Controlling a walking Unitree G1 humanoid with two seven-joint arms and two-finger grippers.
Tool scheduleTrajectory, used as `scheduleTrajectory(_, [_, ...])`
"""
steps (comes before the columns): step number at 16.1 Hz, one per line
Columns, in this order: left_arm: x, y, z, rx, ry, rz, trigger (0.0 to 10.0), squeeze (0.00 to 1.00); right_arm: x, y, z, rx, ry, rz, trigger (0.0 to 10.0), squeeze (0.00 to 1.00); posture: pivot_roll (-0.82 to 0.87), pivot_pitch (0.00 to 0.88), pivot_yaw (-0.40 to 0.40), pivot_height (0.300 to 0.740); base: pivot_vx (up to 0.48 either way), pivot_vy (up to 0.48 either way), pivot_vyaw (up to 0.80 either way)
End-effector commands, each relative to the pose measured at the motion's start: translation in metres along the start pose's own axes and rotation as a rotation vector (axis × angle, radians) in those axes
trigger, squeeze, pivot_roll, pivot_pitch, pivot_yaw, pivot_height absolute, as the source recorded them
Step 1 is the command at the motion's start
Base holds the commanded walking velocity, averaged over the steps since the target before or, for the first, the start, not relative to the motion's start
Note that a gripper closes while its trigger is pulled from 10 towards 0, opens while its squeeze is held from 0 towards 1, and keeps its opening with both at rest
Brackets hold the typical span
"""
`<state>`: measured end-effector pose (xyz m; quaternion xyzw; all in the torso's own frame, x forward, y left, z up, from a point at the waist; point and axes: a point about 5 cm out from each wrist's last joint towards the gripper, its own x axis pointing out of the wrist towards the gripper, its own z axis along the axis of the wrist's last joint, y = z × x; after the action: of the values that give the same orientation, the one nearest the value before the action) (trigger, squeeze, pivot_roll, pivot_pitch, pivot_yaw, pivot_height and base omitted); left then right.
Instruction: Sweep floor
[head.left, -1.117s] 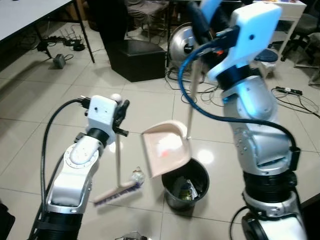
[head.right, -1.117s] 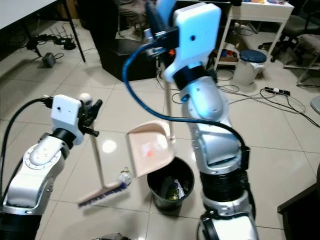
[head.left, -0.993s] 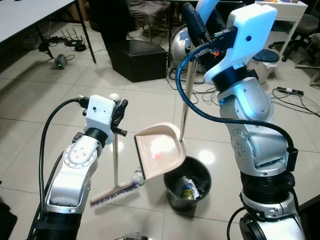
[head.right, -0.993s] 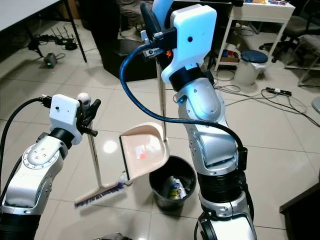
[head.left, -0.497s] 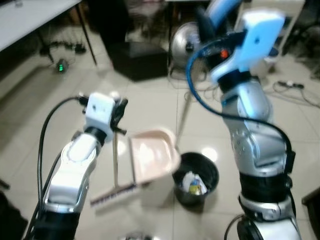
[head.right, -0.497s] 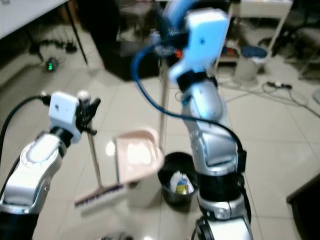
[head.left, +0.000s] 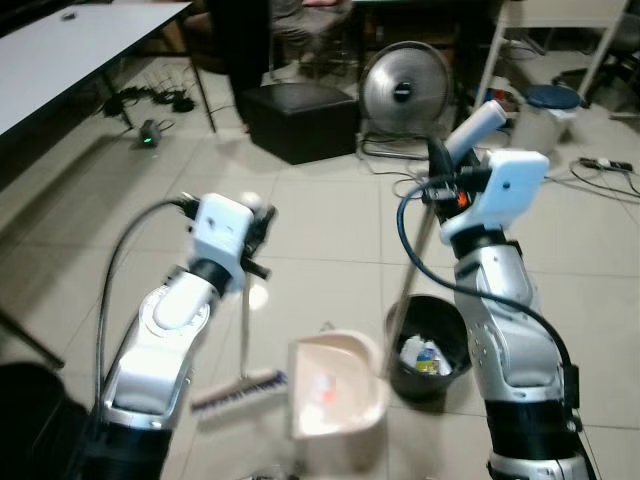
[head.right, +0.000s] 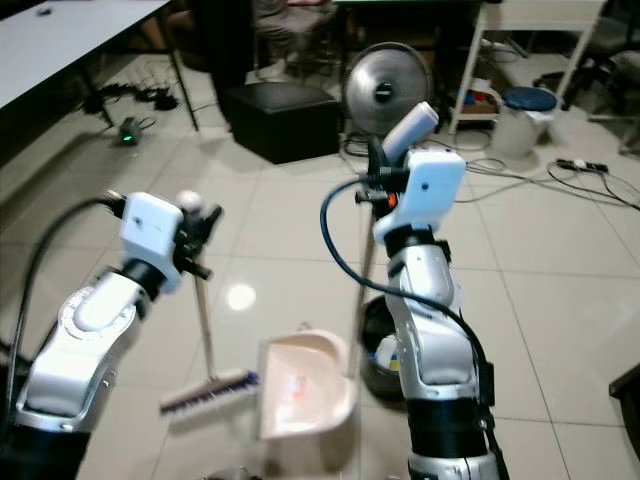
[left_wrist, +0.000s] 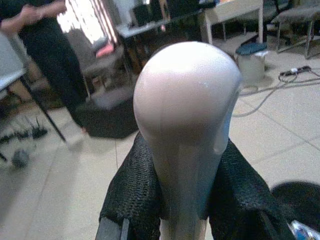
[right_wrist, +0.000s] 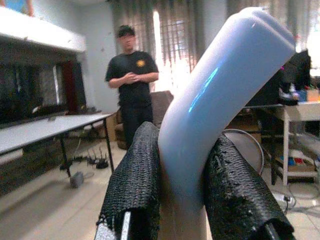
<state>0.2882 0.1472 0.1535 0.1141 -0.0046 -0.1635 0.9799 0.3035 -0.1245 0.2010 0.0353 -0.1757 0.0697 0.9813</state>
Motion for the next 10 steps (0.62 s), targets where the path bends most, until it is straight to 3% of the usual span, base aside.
scheduleTrajectory(1, [0.000,0.002,0.002,0.030,-0.019,0.007,10.0,0.00,-0.003,0.001,0.008,-0.054,-0.063,0.012,10.0,0.00,0.01,0.019,0.074,0.740,0.000,0.379,0.00])
scheduleTrajectory(5, [-0.003,0.003,-0.004,0.016,-0.001,0.025,10.0,0.00,-0.025,-0.013,-0.012,-0.189,0.011,0.001,10.0,0.00,0.01,0.026,0.065,0.740,0.000,0.375,0.00])
scheduleTrajectory(10, [-0.004,0.001,-0.005,0.000,-0.001,0.034,10.0,0.00,-0.055,-0.026,-0.031,-0.154,0.113,-0.036,10.0,0.00,0.00,0.030,0.067,0.740,0.000,0.373,0.00])
